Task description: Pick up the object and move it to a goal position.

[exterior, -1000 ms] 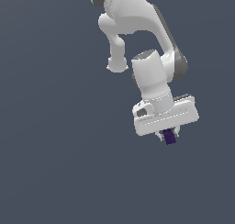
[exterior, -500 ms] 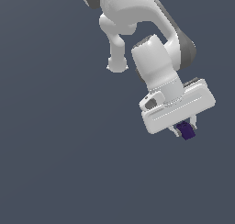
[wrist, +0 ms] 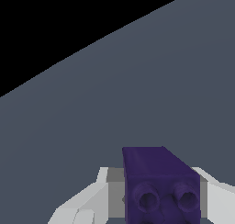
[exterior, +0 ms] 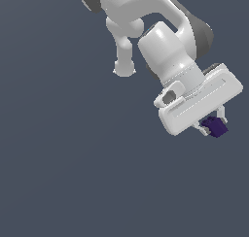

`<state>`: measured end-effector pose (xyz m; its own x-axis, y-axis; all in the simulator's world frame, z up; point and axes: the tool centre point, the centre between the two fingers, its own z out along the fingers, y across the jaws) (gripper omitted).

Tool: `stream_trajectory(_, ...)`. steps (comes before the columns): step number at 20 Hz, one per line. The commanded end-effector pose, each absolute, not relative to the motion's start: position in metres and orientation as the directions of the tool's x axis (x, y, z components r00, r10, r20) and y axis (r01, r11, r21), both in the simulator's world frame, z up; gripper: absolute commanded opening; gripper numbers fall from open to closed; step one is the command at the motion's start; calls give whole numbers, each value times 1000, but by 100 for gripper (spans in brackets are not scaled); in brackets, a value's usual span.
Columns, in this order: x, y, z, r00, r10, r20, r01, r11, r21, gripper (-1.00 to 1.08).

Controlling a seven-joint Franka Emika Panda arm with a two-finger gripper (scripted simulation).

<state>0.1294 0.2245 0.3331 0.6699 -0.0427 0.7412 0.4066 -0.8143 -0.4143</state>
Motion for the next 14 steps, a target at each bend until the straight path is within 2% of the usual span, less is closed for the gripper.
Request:
stream_trajectory(1,127,228,345,650,-38,759,435,-800,-412,-100)
stream_trajectory(14,121,237,368,605,-27,796,500,-765,-406,-100)
